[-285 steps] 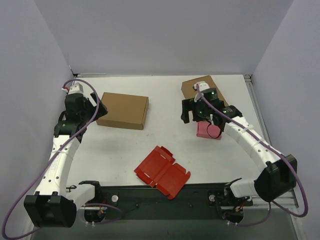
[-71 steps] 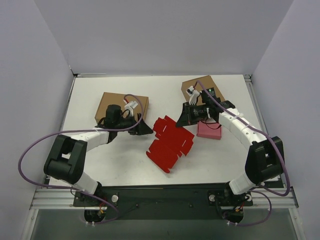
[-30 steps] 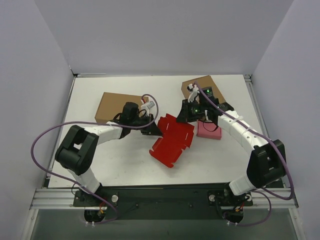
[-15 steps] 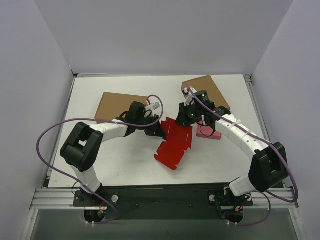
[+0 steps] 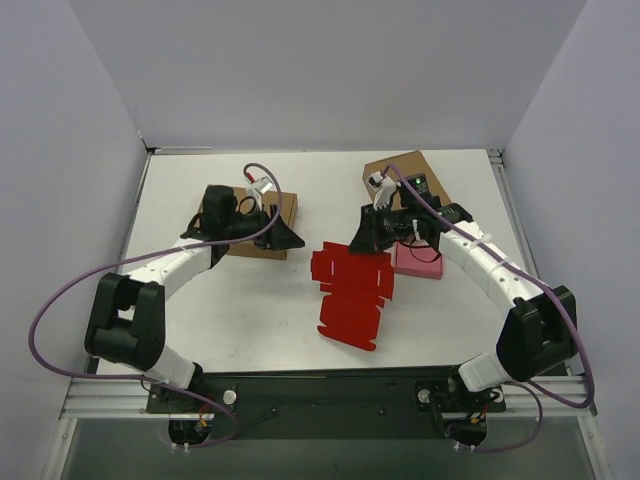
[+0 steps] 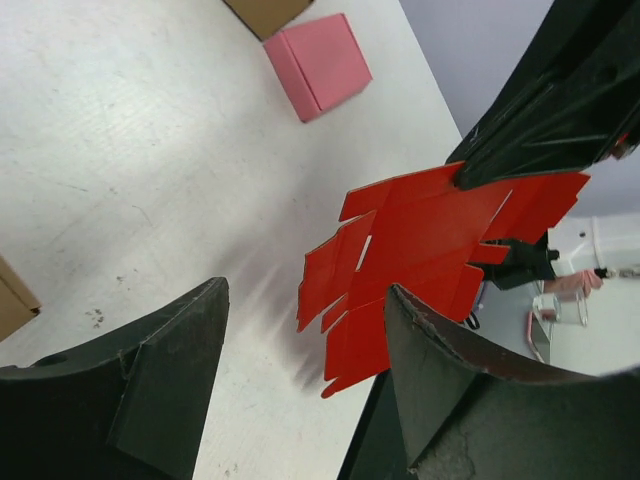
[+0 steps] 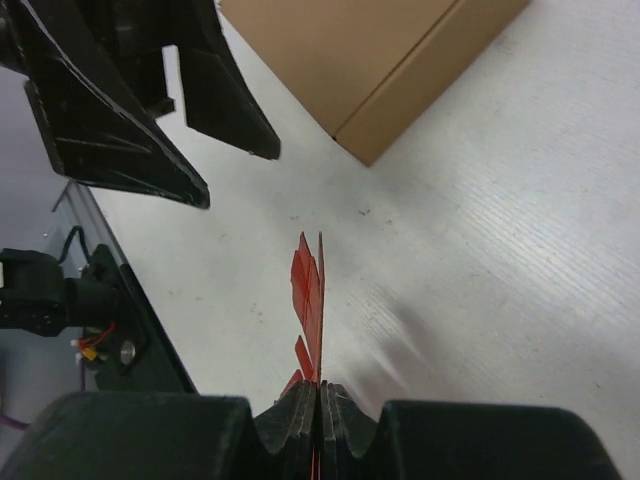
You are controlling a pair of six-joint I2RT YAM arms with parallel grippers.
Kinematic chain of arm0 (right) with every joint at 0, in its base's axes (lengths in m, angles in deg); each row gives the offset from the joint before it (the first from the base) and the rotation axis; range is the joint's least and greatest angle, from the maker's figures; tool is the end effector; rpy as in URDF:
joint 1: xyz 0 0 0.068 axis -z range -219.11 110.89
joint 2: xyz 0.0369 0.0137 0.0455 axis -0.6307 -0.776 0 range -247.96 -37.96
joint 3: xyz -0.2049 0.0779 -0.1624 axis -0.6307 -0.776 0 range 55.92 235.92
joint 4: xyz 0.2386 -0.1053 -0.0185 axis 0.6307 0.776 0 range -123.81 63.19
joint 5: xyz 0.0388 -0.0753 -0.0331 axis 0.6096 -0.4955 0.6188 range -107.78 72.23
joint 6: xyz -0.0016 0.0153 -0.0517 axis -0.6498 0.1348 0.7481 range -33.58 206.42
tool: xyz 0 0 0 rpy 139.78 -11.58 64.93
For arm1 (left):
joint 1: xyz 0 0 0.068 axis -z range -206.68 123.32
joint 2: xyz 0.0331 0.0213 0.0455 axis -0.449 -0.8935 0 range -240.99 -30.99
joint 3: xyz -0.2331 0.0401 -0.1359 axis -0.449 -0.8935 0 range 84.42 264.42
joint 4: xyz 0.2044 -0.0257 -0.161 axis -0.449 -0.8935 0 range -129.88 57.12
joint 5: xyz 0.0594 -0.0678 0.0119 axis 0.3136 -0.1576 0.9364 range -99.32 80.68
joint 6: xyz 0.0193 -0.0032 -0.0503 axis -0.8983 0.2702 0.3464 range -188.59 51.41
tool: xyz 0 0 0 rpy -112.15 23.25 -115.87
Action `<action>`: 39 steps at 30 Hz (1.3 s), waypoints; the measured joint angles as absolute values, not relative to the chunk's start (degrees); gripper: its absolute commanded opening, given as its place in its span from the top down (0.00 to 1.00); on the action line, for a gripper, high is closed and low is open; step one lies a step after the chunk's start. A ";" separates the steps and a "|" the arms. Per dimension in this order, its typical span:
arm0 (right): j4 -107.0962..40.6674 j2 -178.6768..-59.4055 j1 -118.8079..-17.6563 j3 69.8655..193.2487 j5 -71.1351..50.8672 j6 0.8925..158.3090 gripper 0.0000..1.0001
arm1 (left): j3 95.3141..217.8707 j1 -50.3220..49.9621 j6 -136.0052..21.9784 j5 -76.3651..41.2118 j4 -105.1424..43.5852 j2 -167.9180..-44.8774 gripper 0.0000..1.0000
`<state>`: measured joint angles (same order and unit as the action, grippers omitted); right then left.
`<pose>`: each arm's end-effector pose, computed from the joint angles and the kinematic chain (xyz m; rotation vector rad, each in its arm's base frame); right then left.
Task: Fold the paper box
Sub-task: Fold the paper box at the center of the board.
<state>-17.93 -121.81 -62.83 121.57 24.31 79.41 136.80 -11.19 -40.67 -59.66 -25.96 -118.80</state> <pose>0.2892 0.1531 0.3001 -0.7462 2.0614 1.0990 0.3101 -0.1144 0.2379 0.3513 2.1207 -1.3593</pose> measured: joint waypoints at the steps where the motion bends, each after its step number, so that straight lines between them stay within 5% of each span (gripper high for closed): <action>1: -17.87 -121.90 -62.74 122.14 25.64 79.34 1.00 | 136.76 -11.06 -41.09 -60.93 -25.92 -118.91 0.25; 14: -16.79 -122.38 -62.68 123.76 30.91 79.02 1.00 | 131.65 -9.64 -42.18 -63.27 -21.11 -118.98 0.25; 20: -16.99 -122.60 -63.57 123.76 28.88 79.30 1.00 | 131.08 -5.45 -37.92 -63.71 -13.97 -121.16 0.32; 31: -20.55 -122.62 -65.41 122.69 25.45 79.19 1.00 | 130.27 -4.59 -31.23 -64.19 -6.29 -127.22 0.78; 34: -21.03 -122.62 -65.41 122.05 23.92 79.34 0.90 | 130.12 -4.48 -30.59 -64.25 -5.51 -127.37 0.86; 36: -21.23 -122.65 -65.45 121.94 22.34 78.99 0.71 | 130.03 -4.20 -30.31 -64.27 -5.16 -127.37 0.87; 39: -21.67 -122.65 -65.32 121.96 18.82 77.09 0.59 | 129.77 -3.63 -30.90 -64.17 -5.24 -127.26 0.91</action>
<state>-21.67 -122.65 -65.32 121.96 18.82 77.09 129.77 -3.63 -30.90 -64.17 -5.24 -127.26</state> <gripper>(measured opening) 0.297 0.139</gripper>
